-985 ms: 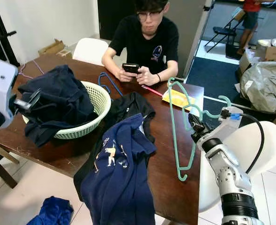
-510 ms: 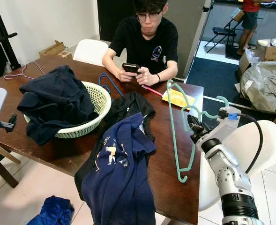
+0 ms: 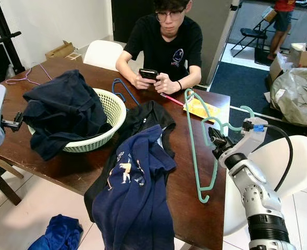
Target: Hang hanger
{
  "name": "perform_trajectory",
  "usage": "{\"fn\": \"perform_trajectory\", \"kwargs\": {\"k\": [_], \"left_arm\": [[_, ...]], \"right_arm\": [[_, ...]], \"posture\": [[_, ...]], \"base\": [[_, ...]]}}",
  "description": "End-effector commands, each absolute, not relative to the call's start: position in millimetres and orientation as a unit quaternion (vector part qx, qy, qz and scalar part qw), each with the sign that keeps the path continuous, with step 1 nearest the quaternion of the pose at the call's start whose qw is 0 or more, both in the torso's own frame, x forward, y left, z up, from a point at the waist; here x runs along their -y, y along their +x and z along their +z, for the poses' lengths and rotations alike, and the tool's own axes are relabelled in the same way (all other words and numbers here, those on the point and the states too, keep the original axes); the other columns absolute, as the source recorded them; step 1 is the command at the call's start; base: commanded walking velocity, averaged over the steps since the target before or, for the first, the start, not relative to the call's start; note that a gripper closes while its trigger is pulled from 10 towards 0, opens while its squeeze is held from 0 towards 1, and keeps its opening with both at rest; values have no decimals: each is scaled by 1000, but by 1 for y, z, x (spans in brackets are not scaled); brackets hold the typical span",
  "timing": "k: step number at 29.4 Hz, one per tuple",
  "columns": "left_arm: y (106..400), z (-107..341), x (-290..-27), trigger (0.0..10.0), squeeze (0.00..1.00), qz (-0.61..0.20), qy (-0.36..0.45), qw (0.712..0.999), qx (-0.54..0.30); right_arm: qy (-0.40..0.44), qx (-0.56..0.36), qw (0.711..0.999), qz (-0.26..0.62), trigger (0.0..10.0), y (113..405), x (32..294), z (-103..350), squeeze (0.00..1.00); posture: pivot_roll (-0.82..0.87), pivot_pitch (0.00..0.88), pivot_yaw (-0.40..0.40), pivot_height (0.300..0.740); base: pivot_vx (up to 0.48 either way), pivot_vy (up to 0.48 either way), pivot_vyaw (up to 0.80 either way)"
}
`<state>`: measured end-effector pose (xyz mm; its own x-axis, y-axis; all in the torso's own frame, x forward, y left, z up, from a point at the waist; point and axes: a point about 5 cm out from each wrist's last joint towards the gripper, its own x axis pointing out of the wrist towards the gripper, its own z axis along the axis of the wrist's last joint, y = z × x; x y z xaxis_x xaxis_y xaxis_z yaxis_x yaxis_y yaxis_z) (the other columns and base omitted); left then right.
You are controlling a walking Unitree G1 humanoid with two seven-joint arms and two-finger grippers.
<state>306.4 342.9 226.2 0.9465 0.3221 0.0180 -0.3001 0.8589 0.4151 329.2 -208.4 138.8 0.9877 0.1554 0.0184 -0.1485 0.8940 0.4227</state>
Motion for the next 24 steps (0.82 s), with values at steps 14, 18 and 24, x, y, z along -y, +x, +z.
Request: {"fn": "perform_trajectory", "kwargs": {"k": [14, 18, 24], "left_arm": [[319, 190, -338, 10000, 0, 132, 168, 975, -64], [321, 190, -335, 10000, 0, 127, 169, 976, -60], [323, 198, -343, 10000, 0, 140, 180, 973, -45]], "right_arm": [[189, -29, 979, 72, 10000, 324, 220, 137, 0], [185, -32, 980, 73, 10000, 323, 221, 136, 0], [183, -34, 980, 73, 10000, 321, 222, 136, 0]], "posture": [[29, 54, -89, 740], [27, 54, -92, 740], [23, 52, -95, 740]], "base": [[0, 0, 0], [0, 0, 0], [0, 0, 0]]}}
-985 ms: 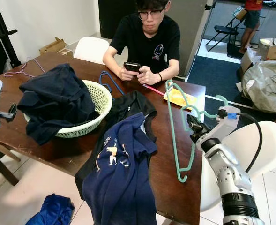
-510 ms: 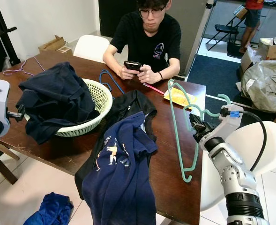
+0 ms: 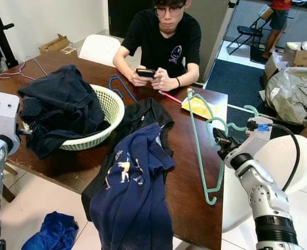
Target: Hang hanger
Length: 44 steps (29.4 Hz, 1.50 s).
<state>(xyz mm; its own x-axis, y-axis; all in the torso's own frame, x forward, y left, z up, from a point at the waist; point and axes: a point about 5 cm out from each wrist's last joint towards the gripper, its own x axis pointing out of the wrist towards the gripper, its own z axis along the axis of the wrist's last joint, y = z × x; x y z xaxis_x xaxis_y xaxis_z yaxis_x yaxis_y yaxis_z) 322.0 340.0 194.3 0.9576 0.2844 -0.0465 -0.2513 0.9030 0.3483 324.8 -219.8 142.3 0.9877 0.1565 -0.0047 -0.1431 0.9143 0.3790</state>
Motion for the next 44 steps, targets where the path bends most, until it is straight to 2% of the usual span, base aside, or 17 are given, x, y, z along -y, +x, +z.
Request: {"fn": "perform_trajectory", "kwargs": {"k": [1, 15, 17, 18, 19, 32, 38, 44], "left_arm": [[324, 201, -345, 10000, 0, 142, 183, 972, -42], [335, 217, -346, 10000, 0, 143, 205, 968, -19], [338, 218, -345, 1569, 0, 141, 205, 969, -11], [338, 218, -345, 1569, 0, 141, 205, 969, -11], [338, 219, -345, 0, 0, 140, 203, 969, -10], [344, 229, -345, 0, 0, 137, 210, 968, 7], [342, 264, -340, 0, 0, 130, 197, 969, 73], [341, 281, -338, 0, 0, 124, 199, 967, 100]], "right_arm": [[183, -35, 980, 74, 10000, 321, 223, 136, 0], [175, -37, 981, 71, 10000, 319, 227, 137, 0], [173, -37, 982, 71, 10000, 319, 228, 137, 0], [173, -37, 982, 71, 10000, 319, 228, 137, 0], [172, -37, 982, 70, 10000, 319, 228, 138, 0], [165, -37, 983, 67, 10000, 322, 232, 139, 0], [171, -36, 983, 64, 10000, 324, 230, 138, 0], [175, -36, 982, 64, 10000, 326, 228, 137, 0]], "posture": [[21, 52, -94, 740], [2, 44, -97, 740], [-5, 47, -100, 740], [-5, 47, -100, 740], [-5, 47, -100, 740], [-14, 38, -100, 740], [-1, 28, -95, 740], [14, 23, -89, 740]], "base": [[0, 0, 0], [0, 0, 0], [0, 0, 0], [0, 0, 0], [0, 0, 0], [0, 0, 0], [0, 0, 0], [0, 0, 0]]}}
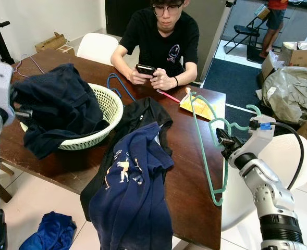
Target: Hang hanger
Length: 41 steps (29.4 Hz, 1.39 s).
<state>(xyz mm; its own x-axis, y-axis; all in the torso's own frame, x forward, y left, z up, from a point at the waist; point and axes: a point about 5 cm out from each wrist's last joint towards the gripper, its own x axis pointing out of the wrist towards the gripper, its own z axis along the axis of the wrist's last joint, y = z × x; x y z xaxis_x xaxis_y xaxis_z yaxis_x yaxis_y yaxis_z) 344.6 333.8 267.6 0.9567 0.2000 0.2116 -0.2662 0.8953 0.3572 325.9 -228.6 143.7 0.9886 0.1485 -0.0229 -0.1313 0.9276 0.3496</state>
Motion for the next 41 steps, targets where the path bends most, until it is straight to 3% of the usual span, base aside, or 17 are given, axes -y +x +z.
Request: {"fn": "perform_trajectory", "kwargs": {"k": [1, 8, 9, 10, 12, 14, 15, 26, 27, 28, 30, 31, 41], "left_arm": [[340, 292, -338, 0, 0, 121, 203, 965, 113], [338, 316, -336, 0, 0, 94, 189, 968, 139], [326, 392, -309, 0, 0, -29, 92, 964, 249], [326, 392, -309, 0, 0, -29, 92, 964, 249], [301, 451, -286, 0, 0, -131, 55, 932, 332], [292, 467, -280, 0, 0, -149, 54, 923, 352], [275, 495, -264, 0, 0, -195, 55, 901, 382], [274, 486, -257, 0, 0, -217, 42, 910, 351], [275, 484, -256, 4000, 0, -223, 38, 911, 346], [276, 481, -254, 7059, 0, -229, 36, 911, 340], [277, 480, -252, 7059, 0, -234, 35, 912, 336], [277, 476, -250, 10000, 0, -240, 34, 912, 330], [274, 469, -253, 10000, 0, -203, 37, 918, 338]], "right_arm": [[179, -35, 981, 64, 10000, 327, 227, 136, 0], [188, -32, 980, 61, 10000, 328, 225, 135, 0], [196, -31, 978, 61, 10000, 330, 223, 134, 0], [196, -31, 978, 61, 10000, 330, 223, 134, 0], [203, -29, 977, 61, 10000, 331, 220, 133, 0], [204, -29, 977, 61, 10000, 332, 219, 133, 0], [211, -27, 975, 60, 10000, 333, 217, 132, 0], [219, -24, 974, 60, 10000, 334, 216, 130, 0], [220, -25, 973, 61, 10000, 334, 216, 130, 0], [220, -25, 973, 62, 10000, 335, 215, 129, 0], [220, -26, 973, 62, 10000, 335, 215, 129, 0], [220, -26, 973, 63, 10000, 335, 214, 128, 0], [220, -27, 973, 65, 10000, 335, 212, 126, 0]], "posture": [[22, 19, -84, 740], [28, 15, -79, 740], [57, 1, -66, 740], [57, 1, -66, 740], [70, 0, -59, 740], [70, 0, -59, 740], [78, 0, -52, 740], [79, 0, -51, 740], [80, 0, -51, 740], [80, 0, -51, 740], [82, 0, -50, 740], [82, 0, -50, 740], [84, 0, -58, 740]], "base": [[0, 0, 0], [0, 0, 0], [0, 0, 0], [0, 0, 0], [0, 0, 0], [0, 0, 0], [0, 0, 0], [0, 0, 0], [0, 0, 0], [0, 0, 0], [0, 0, 0], [0, 0, 0], [0, 0, 0]]}}
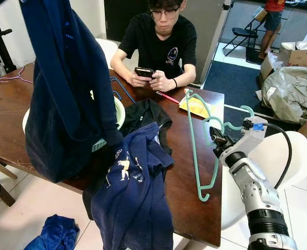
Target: Hang hanger
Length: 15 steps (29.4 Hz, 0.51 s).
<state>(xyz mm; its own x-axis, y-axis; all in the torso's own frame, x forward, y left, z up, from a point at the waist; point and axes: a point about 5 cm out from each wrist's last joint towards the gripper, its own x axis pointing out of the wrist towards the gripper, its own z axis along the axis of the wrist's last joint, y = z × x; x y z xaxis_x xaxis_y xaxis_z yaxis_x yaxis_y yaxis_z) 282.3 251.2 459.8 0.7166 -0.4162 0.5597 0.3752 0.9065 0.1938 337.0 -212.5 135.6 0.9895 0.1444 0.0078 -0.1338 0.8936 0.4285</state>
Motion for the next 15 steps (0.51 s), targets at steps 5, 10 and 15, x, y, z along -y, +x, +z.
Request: {"fn": "perform_trajectory", "kwargs": {"k": [5, 10, 15], "left_arm": [[256, 498, -262, 10000, 0, -175, 40, 901, 394], [231, 530, -236, 10000, 0, -225, 69, 869, 435], [238, 518, -210, 10000, 0, -272, 62, 867, 413]], "right_arm": [[222, -26, 973, 65, 10000, 335, 213, 126, 0], [226, -22, 972, 63, 10000, 336, 213, 126, 0], [230, -17, 971, 61, 10000, 335, 212, 127, 0]], "posture": [[91, 0, -59, 740], [95, 0, -47, 740], [93, 0, -45, 740]], "base": [[0, 0, 0], [-228, 0, 0], [-480, 0, 0]]}}
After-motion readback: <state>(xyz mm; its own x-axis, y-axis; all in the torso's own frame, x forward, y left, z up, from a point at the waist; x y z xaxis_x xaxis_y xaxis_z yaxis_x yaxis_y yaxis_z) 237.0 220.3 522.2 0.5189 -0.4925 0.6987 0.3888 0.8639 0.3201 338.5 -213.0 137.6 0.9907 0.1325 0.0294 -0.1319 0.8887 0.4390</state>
